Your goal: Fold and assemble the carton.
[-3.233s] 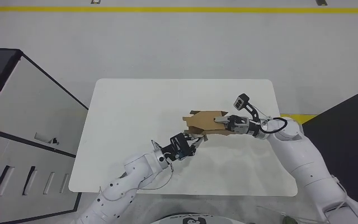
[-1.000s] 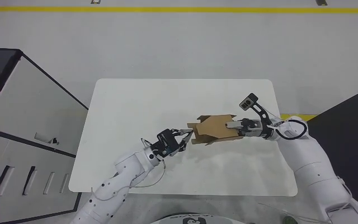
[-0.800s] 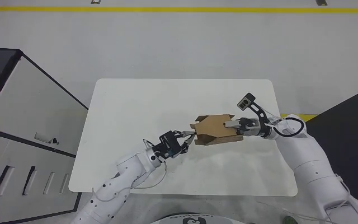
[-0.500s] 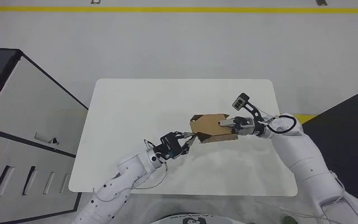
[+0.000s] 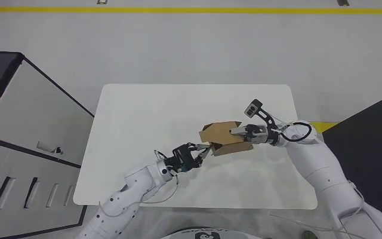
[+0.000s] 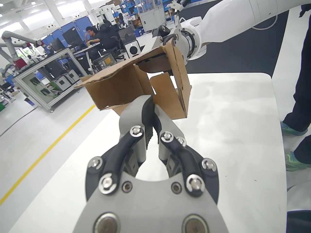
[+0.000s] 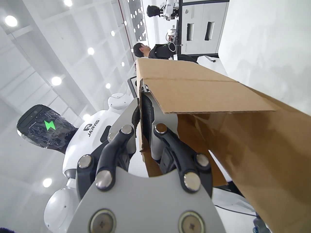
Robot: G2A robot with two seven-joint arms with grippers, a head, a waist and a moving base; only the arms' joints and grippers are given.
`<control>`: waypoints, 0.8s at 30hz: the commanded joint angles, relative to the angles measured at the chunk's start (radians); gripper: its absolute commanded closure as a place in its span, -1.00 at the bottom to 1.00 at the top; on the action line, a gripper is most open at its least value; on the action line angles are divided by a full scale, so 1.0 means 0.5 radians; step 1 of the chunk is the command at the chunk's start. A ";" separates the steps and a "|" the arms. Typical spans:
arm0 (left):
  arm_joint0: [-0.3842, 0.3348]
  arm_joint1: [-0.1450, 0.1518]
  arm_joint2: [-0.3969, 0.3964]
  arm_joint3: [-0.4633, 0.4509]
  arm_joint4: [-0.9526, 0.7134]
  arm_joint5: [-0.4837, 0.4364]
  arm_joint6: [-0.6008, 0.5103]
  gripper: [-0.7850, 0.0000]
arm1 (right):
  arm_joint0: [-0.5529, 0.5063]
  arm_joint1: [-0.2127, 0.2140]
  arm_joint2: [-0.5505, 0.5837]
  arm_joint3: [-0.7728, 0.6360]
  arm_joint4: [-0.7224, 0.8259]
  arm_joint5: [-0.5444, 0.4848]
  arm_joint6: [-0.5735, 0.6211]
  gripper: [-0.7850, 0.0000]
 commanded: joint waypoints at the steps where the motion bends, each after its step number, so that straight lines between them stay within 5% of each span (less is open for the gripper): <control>1: 0.000 0.002 0.004 -0.003 0.015 -0.005 -0.007 1.00 | -0.002 -0.003 -0.004 -0.014 -0.009 -0.001 0.003 1.00; 24: 0.061 0.032 -0.065 -0.054 0.034 0.038 -0.028 1.00 | -0.060 -0.002 0.055 -0.085 -0.144 -0.074 0.004 1.00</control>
